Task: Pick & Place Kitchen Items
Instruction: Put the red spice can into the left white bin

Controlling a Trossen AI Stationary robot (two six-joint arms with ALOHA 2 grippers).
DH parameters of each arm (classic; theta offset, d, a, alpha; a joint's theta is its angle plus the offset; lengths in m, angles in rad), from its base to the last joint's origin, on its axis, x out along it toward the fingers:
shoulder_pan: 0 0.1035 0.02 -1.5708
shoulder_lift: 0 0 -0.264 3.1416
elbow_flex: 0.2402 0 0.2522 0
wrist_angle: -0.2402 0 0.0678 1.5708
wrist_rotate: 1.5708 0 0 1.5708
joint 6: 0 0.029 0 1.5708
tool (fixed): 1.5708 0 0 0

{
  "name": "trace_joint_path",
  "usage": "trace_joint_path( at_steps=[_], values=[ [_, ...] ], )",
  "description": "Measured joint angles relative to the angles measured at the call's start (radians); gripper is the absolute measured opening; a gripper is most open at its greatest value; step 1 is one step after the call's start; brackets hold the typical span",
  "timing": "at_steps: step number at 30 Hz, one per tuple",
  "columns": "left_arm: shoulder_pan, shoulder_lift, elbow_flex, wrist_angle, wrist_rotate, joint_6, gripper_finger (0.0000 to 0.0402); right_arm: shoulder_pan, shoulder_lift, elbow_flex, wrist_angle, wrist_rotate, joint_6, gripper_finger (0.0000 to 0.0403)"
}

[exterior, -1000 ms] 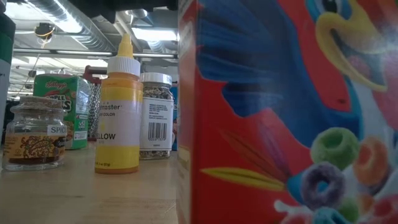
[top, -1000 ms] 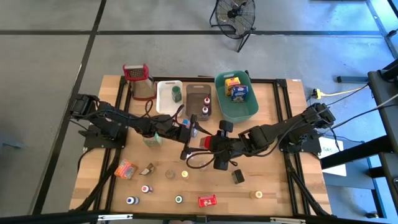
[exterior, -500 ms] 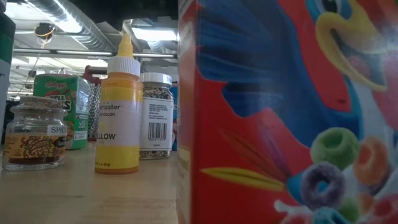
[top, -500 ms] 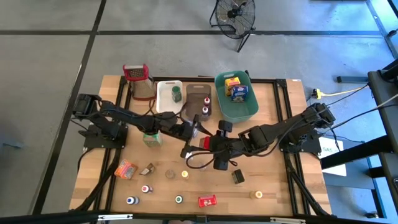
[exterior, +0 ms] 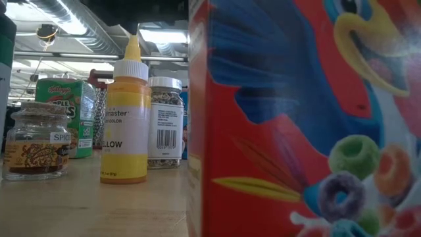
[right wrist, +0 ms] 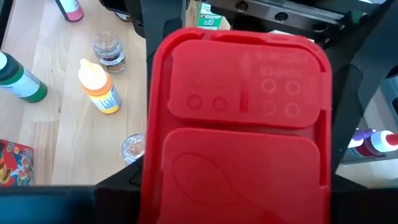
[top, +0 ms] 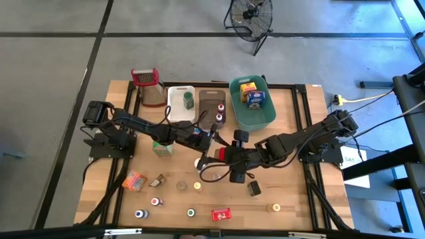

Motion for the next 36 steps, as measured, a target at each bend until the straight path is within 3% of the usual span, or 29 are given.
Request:
trace_joint_path(
  at_steps=[8,14,28,36],
  values=[
    [0.0,0.001,0.0,-0.006,-0.011,0.011,0.0257,-0.002,0.009,0.001,-0.011,0.013,0.02,0.0189],
    [0.0,0.001,0.0,-0.007,-0.011,0.003,0.025,-0.005,0.009,0.001,-0.014,0.004,0.016,0.0216],
    [0.0,0.001,0.0,-0.012,-0.016,0.012,0.0228,-0.006,0.01,0.002,-0.032,0.004,0.03,0.0217],
    [0.0,0.001,0.0,-0.022,-0.022,0.017,0.0226,-0.005,0.012,0.002,-0.047,0.001,0.041,0.0239]
  ],
)
